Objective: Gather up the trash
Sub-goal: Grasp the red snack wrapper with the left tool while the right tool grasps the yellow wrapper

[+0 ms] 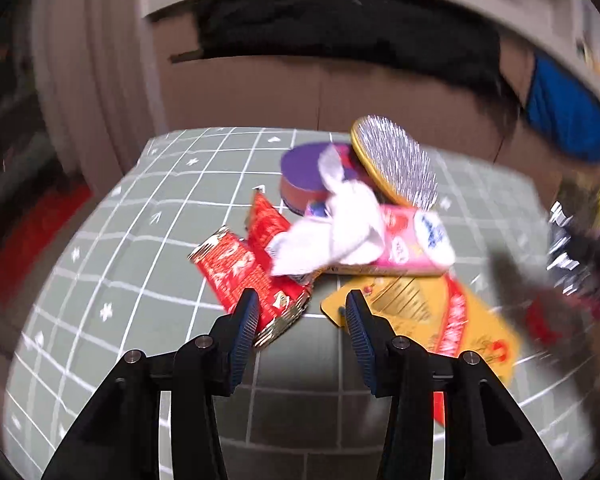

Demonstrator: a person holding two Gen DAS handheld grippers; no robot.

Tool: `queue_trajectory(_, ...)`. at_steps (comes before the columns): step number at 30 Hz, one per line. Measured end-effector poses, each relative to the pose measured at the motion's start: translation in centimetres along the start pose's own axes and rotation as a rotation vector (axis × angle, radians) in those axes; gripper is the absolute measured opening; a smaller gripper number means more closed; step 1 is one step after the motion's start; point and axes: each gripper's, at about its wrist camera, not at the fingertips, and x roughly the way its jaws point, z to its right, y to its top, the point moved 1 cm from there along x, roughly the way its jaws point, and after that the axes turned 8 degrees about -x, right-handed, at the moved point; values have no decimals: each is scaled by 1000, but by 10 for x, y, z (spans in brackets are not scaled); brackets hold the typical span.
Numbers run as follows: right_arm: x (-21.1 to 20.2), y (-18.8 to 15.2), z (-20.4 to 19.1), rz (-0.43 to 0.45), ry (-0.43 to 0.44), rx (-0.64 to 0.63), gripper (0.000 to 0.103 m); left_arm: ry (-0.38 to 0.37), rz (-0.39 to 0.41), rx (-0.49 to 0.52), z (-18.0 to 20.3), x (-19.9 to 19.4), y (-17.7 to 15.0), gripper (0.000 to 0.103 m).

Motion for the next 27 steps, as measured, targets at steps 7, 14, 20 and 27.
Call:
queue_trajectory(7, -2, -12, 0, -17, 7, 13, 26, 59, -16, -120, -25, 29, 14, 26)
queue_trajectory(14, -15, -15, -3, 8, 8, 13, 26, 38, 95, -188, -38, -18, 9, 18)
queue_trajectory(20, -29, -16, -10, 38, 9, -8, 26, -101, 134, -227, -27, -73, 2, 18)
queue_trajectory(27, -56, -22, -12, 81, -18, -5, 26, -186, 164, -187, 15, -117, -1, 18)
